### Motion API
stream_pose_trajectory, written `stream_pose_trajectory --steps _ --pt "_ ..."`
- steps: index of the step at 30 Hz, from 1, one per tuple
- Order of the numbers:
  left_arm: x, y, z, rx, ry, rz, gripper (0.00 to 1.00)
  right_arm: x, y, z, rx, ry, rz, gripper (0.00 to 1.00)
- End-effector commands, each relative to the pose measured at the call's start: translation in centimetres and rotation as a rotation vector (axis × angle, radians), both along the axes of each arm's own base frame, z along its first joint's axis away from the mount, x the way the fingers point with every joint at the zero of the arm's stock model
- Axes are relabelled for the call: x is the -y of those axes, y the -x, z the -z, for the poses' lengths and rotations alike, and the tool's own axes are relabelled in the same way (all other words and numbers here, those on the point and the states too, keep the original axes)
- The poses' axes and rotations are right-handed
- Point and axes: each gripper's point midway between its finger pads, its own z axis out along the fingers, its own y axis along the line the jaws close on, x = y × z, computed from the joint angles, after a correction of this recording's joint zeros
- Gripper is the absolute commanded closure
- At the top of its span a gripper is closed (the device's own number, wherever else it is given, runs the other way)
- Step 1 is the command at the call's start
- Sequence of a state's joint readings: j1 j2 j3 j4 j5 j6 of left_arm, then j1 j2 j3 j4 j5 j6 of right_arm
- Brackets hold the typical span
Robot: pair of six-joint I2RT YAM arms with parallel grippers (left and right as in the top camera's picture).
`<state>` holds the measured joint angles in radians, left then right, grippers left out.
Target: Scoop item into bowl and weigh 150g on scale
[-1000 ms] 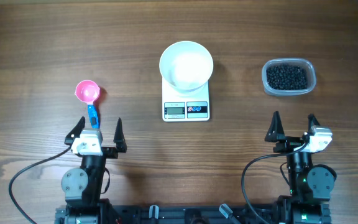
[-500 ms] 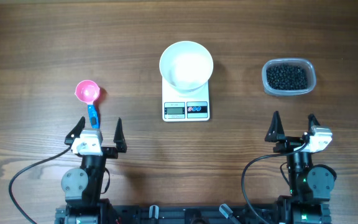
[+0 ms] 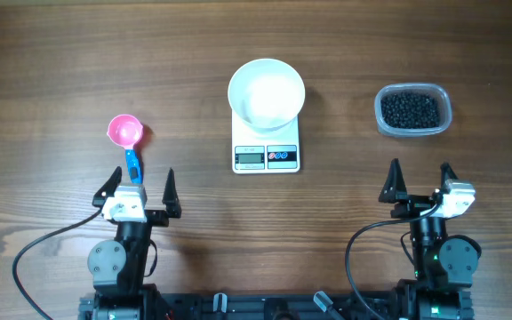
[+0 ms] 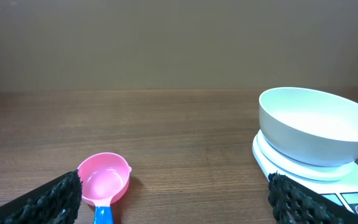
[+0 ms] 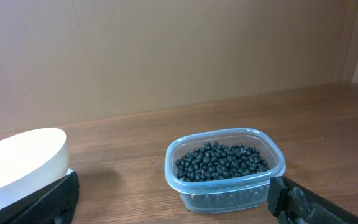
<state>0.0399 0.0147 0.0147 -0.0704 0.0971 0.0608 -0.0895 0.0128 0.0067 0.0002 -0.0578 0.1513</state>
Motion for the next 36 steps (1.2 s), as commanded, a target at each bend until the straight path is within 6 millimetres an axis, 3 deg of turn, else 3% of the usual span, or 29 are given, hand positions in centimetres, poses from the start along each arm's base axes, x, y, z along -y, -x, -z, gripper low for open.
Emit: stream_pose_trajectory --steps 1,15,16,18,22,29,36 --pt "-0.3 0.0 0.3 -0.002 0.016 -0.018 0.0 0.1 0.0 -0.1 0.006 0.019 0.008 0.0" --pt "-0.2 0.0 0.3 -0.002 0.017 -0.014 0.0 -0.1 0.0 -0.1 0.006 0.017 -0.002 0.0" --pt "-0.2 0.0 0.2 -0.001 0.016 -0.014 0.0 -0.7 0.0 -0.2 0.011 0.003 -0.041 0.0" --pt "-0.2 0.0 0.2 0.002 0.017 -0.013 0.0 -4.9 0.6 -1.1 0.037 -0.065 -0.289 0.0" --pt "-0.2 0.0 -0.7 0.026 0.129 -0.015 0.0 -6.1 1.0 -1.1 0.033 -0.063 -0.36 0.0" --pt "1.2 0.3 -4.8 -0.019 0.2 0.057 0.0 -7.8 2.1 -5.9 0.083 -0.04 -0.466 0.0" --pt "2.0 -1.1 -12.1 -0.199 0.228 0.09 0.0 -9.1 1.0 -10.9 -0.065 -0.04 -0.559 0.0"
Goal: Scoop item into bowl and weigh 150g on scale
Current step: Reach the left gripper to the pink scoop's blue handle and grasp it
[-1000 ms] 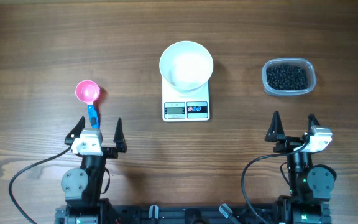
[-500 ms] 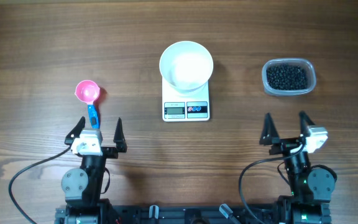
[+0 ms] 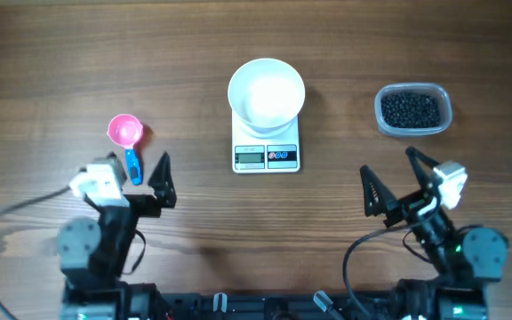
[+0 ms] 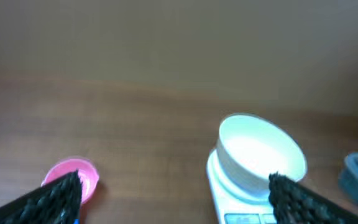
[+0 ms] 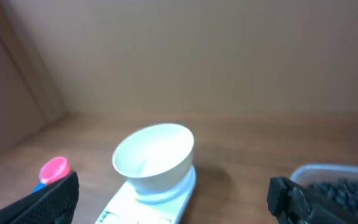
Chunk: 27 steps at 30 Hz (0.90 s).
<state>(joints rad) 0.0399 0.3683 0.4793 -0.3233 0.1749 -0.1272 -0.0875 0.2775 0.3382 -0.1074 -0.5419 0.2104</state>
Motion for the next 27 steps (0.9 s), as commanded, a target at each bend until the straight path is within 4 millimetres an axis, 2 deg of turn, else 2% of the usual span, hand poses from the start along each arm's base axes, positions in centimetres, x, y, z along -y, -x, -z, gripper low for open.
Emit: stream_pose_trajectory --steps 1,5,9,13,17,21,27 --pt "0.7 -1.0 -4.3 -0.073 0.03 0.041 0.0 -1.2 -0.4 -3.9 -0.026 0.053 -0.088 0.0" --pt "0.7 -2.3 -6.3 -0.233 0.042 0.044 0.0 -1.1 -1.4 -5.7 -0.144 0.121 -0.105 0.0" --pt "0.9 -4.4 -6.4 -0.417 0.054 0.055 0.0 -1.0 -2.2 -6.3 -0.309 0.161 -0.132 0.0" --pt "0.8 -7.2 -4.6 -0.493 0.059 0.055 0.0 -1.1 -3.3 -5.1 -0.425 0.138 -0.159 0.0" --pt "0.2 -8.8 -1.8 -0.578 0.065 0.035 0.0 -3.0 -3.1 -3.9 -0.549 -0.007 -0.272 0.0" --pt "-0.8 -10.2 0.7 -0.651 0.077 0.01 0.0 -3.6 -3.7 -2.5 -0.631 -0.062 -0.322 0.01" --pt "-5.1 -11.9 4.0 -0.724 0.125 -0.099 0.02 -3.5 -4.0 -0.1 -0.732 -0.067 -0.331 0.0"
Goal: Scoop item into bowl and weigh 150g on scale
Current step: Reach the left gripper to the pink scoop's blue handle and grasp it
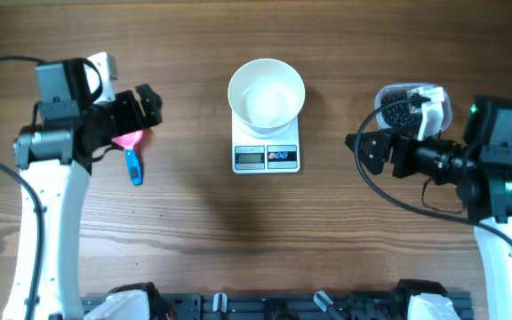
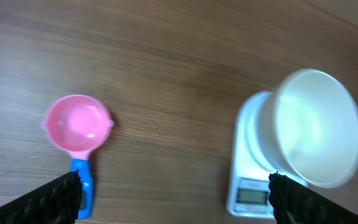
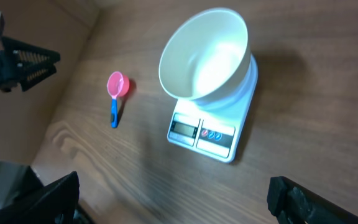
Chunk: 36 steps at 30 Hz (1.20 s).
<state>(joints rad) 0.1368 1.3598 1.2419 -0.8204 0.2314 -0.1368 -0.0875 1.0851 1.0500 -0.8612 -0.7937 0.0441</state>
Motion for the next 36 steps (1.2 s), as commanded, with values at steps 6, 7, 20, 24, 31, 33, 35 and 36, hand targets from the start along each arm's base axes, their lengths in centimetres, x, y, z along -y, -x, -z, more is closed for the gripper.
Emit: stream_pose_trajectory --steps 6,7,20,24,31,33,35,36 --pt "-4.5 -2.3 4.3 -0.09 -0.015 -0.111 0.11 -0.2 0.2 0.1 -0.025 -0.006 -0.02 0.02" --pt "-4.6 -2.5 5.3 -0.114 -0.012 -0.112 0.12 -0.2 0.3 0.2 -0.033 0.0 -0.017 0.04" --pt "-4.6 -4.7 11.3 -0.211 0.043 -0.127 0.18 1.0 0.6 1.8 -0.096 0.073 0.039 0.06" --pt "-4.8 -4.8 12.4 -0.231 0.037 -0.132 0.22 1.0 0.6 1.8 -0.099 0.071 0.041 0.06" --pt "-8.2 -3.5 13.1 -0.291 -0.118 -0.255 0.21 1.0 0.6 1.8 -0.116 0.058 0.056 0.07" --pt "-8.4 -3.3 13.7 -0.307 -0.128 -0.266 0.21 1.0 0.7 1.8 -0.118 0.058 0.056 0.07" --pt "-8.5 -3.1 14.5 -0.33 -0.124 -0.282 0.22 1.0 0.7 1.8 -0.119 0.058 0.056 0.07" --pt "-8.5 -2.9 15.2 -0.352 -0.123 -0.28 0.25 1.0 0.7 1.8 -0.119 0.058 0.056 0.07"
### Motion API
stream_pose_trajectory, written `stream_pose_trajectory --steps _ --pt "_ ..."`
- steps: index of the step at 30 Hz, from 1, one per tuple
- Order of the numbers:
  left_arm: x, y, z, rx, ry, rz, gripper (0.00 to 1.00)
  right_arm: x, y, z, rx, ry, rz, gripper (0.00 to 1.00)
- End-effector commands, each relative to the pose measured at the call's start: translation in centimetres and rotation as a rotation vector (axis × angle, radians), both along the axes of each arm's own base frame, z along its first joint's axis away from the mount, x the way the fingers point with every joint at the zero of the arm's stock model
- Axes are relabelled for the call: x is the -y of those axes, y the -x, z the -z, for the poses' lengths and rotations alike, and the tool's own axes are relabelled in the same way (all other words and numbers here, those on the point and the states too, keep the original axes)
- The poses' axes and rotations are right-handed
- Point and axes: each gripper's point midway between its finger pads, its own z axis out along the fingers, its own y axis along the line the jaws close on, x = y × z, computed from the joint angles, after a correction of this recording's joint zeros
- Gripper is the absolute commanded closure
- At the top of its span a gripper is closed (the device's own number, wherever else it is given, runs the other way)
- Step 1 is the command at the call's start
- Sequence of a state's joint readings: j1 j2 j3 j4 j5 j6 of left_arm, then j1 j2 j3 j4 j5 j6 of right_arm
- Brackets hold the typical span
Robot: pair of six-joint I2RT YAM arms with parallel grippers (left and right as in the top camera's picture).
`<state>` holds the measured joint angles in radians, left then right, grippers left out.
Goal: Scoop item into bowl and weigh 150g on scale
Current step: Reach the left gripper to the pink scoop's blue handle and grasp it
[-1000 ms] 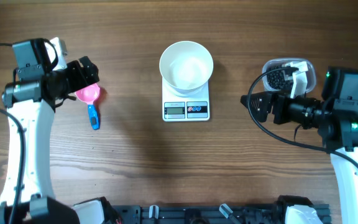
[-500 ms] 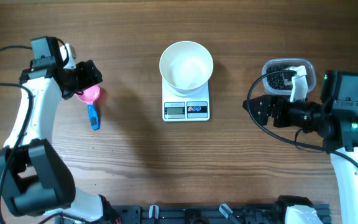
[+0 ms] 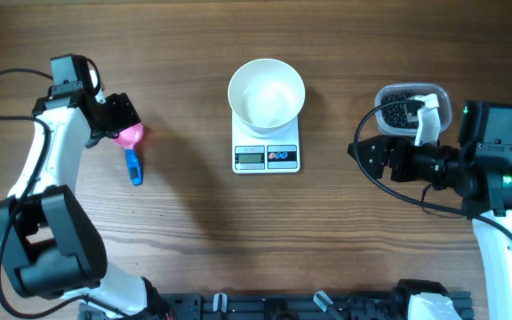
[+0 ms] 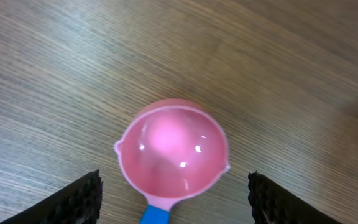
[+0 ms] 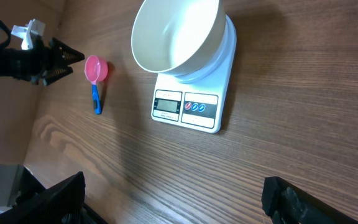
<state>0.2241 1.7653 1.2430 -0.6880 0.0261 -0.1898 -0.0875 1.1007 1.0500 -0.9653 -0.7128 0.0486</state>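
A pink scoop (image 4: pixel 173 152) with a blue handle (image 3: pixel 133 166) lies on the table at the left. My left gripper (image 4: pixel 174 200) stands open just above it, with the cup between the fingers (image 4: pixel 82 202) and the handle running toward the camera. In the overhead view the left gripper (image 3: pixel 116 118) covers part of the scoop's cup (image 3: pixel 132 135). A white bowl (image 3: pixel 267 92) stands empty on the white scale (image 3: pixel 267 156). My right gripper (image 3: pixel 367 156) is open in the air, right of the scale. A clear tub of black beans (image 3: pixel 403 108) lies partly under the right arm.
The wooden table (image 3: pixel 256 231) carries nothing else. In the right wrist view the scale (image 5: pixel 188 106), the bowl (image 5: pixel 176 34) and the scoop (image 5: pixel 96 70) all lie far below and ahead. A cable loops off the left arm (image 3: pixel 34 178).
My left gripper has dropped closer to the scoop: the cup now fills its wrist view and the scale is out of it. The right arm has shifted slightly. Both grippers stay open.
Both arms first rested at the table's near edge with open grippers. Then they had lifted and turned, left toward the scoop, right toward the bowl. Later they reached over the table, left by the scoop and right beside the bean tub. Now the left hovers low over the scoop.
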Motion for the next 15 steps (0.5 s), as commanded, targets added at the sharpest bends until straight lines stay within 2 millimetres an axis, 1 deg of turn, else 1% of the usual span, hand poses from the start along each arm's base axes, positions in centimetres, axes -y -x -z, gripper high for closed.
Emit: stream_pose_trajectory --steps 1,3,5,8,11,13,15 --pt "-1.0 0.4 2.2 -0.068 -0.017 -0.049 0.29 0.1 -0.3 -0.5 0.008 0.006 0.006 0.07" --pt "-1.2 0.9 3.4 -0.099 -0.018 -0.088 0.3 0.1 -0.2 -0.4 0.002 0.006 0.006 0.07" --pt "-1.5 1.1 4.1 -0.116 -0.025 -0.116 0.3 0.0 -0.1 -0.4 -0.003 0.006 0.005 0.06" --pt "-1.5 1.1 4.7 -0.124 -0.023 -0.115 0.34 0.0 -0.1 -0.3 -0.004 0.006 0.004 0.07" --pt "-1.3 1.5 6.3 -0.14 -0.01 -0.135 0.37 0.0 -0.1 -0.3 -0.005 0.006 0.005 0.07" --pt "-1.2 1.8 7.1 -0.149 -0.009 -0.135 0.45 0.0 -0.1 -0.3 -0.004 0.006 0.004 0.07" --pt "-1.2 1.7 7.2 -0.145 -0.009 -0.135 0.55 0.0 -0.1 -0.4 -0.004 0.006 0.004 0.06"
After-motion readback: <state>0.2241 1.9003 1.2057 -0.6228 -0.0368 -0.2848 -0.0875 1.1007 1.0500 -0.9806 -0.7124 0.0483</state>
